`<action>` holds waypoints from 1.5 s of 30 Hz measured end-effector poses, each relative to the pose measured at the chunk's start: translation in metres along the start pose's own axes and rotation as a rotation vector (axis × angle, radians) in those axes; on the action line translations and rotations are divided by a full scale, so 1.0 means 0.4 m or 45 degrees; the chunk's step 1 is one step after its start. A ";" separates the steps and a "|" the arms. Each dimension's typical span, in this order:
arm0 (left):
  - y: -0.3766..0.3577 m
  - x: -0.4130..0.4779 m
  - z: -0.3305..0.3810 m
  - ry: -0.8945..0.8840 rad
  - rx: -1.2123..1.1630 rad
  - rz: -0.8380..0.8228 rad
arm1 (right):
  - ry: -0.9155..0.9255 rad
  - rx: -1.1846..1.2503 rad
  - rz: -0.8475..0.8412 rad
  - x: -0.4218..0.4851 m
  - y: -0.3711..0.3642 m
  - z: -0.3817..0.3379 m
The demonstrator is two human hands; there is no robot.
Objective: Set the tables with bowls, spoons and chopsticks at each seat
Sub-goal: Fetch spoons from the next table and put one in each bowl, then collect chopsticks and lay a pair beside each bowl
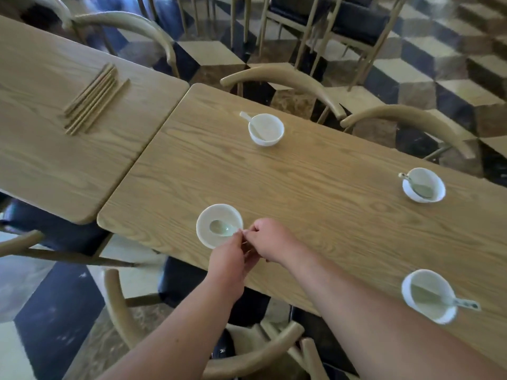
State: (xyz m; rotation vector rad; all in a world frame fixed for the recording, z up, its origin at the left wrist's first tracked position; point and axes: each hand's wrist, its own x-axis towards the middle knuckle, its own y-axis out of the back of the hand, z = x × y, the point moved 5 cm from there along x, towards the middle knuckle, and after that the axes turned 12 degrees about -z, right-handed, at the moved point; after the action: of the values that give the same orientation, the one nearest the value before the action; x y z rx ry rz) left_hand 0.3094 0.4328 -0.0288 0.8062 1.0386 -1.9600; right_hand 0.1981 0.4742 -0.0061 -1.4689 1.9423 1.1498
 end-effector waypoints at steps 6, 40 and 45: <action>0.010 0.035 0.003 0.049 -0.055 0.039 | -0.062 -0.031 0.008 0.050 -0.006 -0.002; -1.282 -0.860 -1.351 -0.824 3.026 -1.109 | -0.589 -0.214 1.082 -1.576 0.387 1.554; -1.406 -0.983 -1.593 -1.018 3.239 -1.348 | -0.765 -0.008 1.089 -1.786 0.360 1.785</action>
State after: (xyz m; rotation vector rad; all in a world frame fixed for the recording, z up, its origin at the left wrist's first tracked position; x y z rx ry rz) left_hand 0.1480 1.3263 0.2009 -0.0423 1.5447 1.7455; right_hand 0.2105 1.4758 0.1881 -0.1510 2.1032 1.6740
